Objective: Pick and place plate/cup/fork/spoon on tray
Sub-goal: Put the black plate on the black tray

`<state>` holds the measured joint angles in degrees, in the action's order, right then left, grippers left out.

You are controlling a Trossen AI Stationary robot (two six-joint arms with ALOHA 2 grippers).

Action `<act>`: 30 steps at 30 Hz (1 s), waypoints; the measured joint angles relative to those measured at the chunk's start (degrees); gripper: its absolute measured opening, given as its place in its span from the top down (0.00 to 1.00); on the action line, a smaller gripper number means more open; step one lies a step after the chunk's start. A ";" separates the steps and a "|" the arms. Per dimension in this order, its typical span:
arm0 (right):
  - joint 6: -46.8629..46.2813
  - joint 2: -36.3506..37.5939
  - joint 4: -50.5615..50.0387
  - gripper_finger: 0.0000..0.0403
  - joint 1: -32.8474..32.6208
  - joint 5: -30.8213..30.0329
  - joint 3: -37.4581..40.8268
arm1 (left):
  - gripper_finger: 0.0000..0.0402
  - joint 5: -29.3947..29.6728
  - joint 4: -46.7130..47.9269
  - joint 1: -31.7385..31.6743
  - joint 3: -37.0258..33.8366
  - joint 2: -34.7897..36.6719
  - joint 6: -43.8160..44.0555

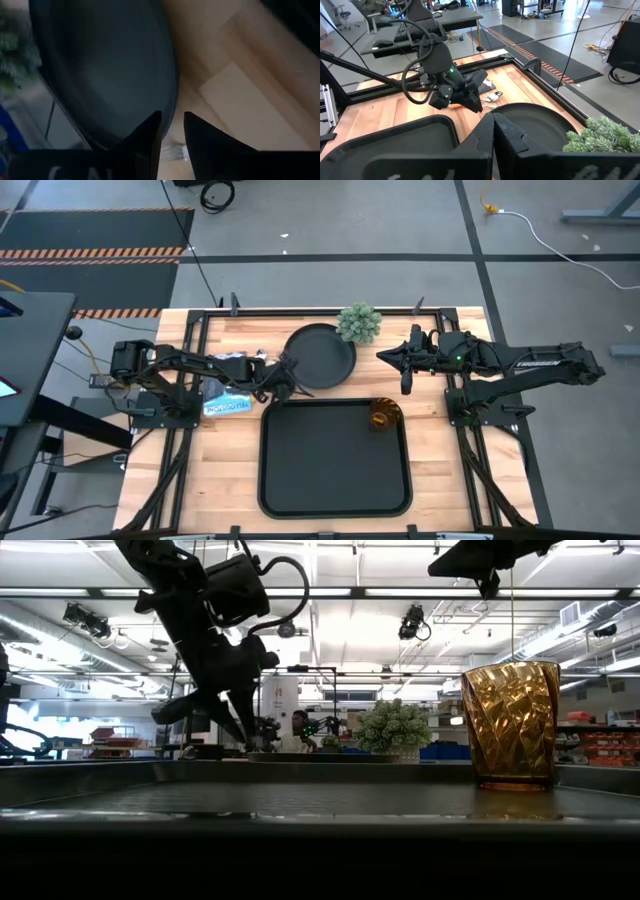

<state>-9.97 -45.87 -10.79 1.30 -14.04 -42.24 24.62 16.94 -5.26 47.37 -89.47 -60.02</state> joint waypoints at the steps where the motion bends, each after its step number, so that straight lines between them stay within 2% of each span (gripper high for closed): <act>1: 0.06 0.00 0.00 0.97 0.00 0.00 0.00 | 0.77 -1.37 -0.02 -0.08 0.00 0.00 -1.25; 7: 0.08 0.00 0.02 0.97 0.00 0.00 0.00 | 0.77 -7.56 -2.12 -1.79 0.00 -1.63 -2.37; 22: -0.33 0.00 0.09 0.97 -0.04 0.20 0.00 | 0.82 -7.63 -8.68 -4.68 -0.02 -8.17 -3.62; 27: -0.33 0.00 0.13 0.97 -0.04 0.20 0.00 | 0.95 -9.47 -8.39 -4.72 -0.02 -8.17 -5.34; 30: -0.36 0.00 0.13 0.97 -0.04 0.21 0.00 | 0.97 -10.76 -8.38 -4.76 0.00 -8.24 -5.33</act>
<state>-10.33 -45.87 -10.66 1.26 -13.84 -42.24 13.86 8.56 -10.01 47.37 -97.71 -65.36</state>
